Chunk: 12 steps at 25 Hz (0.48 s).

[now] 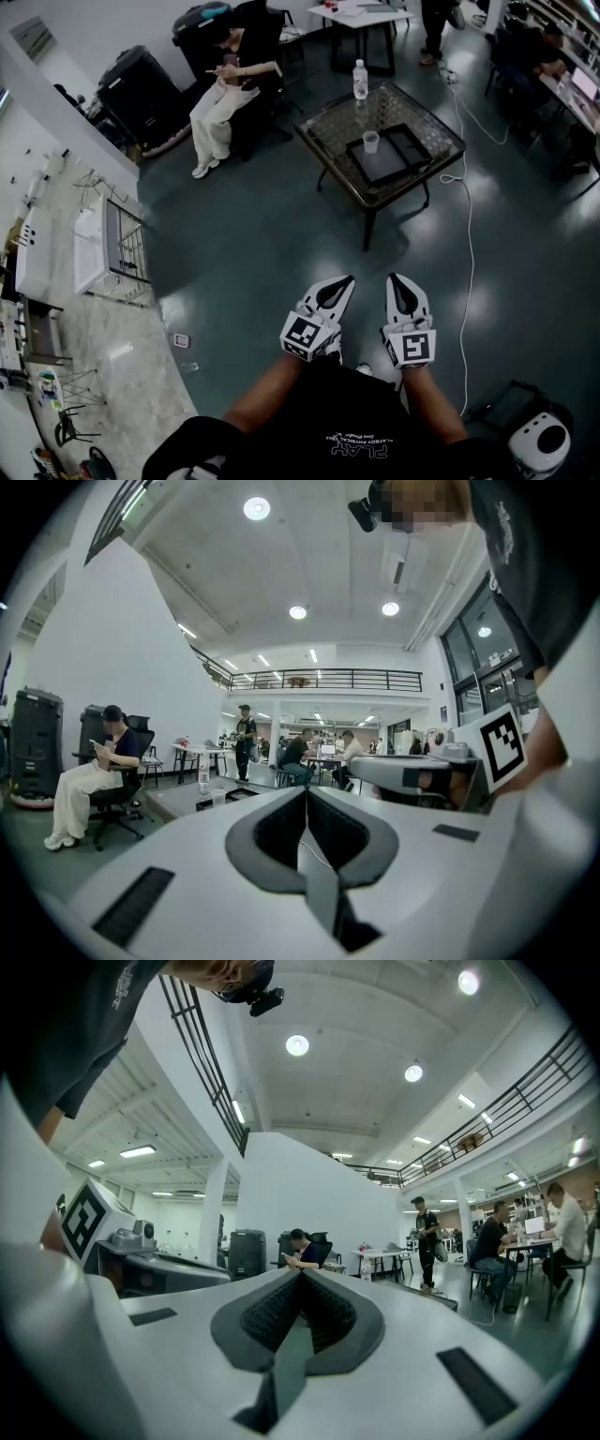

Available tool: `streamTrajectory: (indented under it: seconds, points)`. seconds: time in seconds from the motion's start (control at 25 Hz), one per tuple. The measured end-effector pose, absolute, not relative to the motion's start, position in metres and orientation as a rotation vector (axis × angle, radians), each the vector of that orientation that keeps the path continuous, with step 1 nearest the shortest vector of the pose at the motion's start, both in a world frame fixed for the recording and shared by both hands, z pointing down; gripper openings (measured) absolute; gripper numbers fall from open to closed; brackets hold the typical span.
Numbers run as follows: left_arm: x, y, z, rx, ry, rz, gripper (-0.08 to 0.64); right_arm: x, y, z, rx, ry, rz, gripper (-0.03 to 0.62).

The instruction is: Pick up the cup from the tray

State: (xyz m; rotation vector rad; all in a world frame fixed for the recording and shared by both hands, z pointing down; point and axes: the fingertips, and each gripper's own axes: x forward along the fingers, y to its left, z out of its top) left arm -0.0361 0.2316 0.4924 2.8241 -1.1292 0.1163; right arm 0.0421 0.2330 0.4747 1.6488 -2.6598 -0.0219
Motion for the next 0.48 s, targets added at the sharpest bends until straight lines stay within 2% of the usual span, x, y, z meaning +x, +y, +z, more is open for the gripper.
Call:
streamTrajectory:
  seconds: [0.48]
  points:
    - [-0.059,0.169,0.492,2.837,-1.012,0.083,0.011,0.011,0.169,0.474,1.696,-2.602,0.021,0.009]
